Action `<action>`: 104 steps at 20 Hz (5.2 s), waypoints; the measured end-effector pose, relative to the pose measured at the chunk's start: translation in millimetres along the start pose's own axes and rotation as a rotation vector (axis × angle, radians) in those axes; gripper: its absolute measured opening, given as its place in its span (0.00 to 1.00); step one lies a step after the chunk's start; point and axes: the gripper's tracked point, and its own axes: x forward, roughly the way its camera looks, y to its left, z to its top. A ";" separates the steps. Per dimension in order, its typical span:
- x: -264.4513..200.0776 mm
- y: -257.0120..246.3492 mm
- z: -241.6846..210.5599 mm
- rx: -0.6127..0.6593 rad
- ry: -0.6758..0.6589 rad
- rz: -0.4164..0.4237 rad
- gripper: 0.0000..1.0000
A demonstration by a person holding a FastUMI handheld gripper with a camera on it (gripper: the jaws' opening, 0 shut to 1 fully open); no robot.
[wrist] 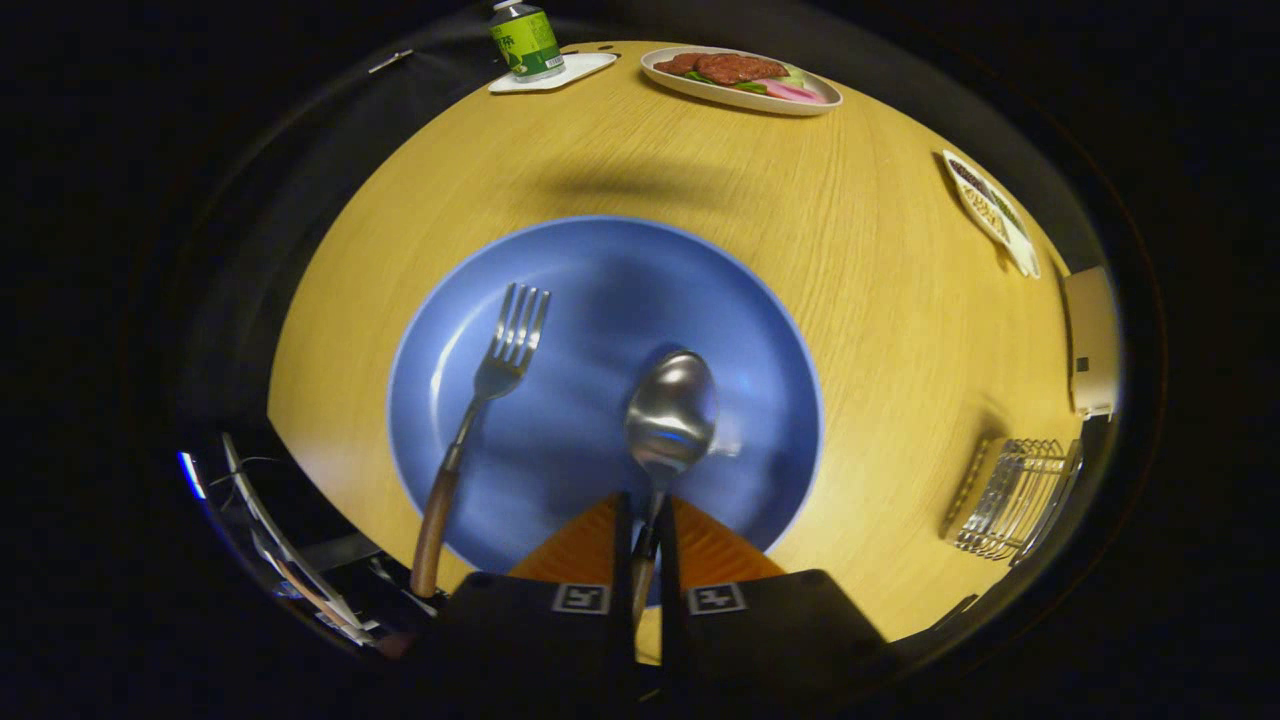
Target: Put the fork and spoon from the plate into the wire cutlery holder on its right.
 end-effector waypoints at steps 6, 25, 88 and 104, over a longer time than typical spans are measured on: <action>-14.5 4.0 27.7 0.096 -0.147 0.152 0.05; -89.5 9.3 67.9 0.400 -0.279 0.468 0.05; -148.1 21.7 12.6 0.070 -0.210 0.382 0.39; -10.9 94.4 6.5 0.045 0.047 0.254 0.40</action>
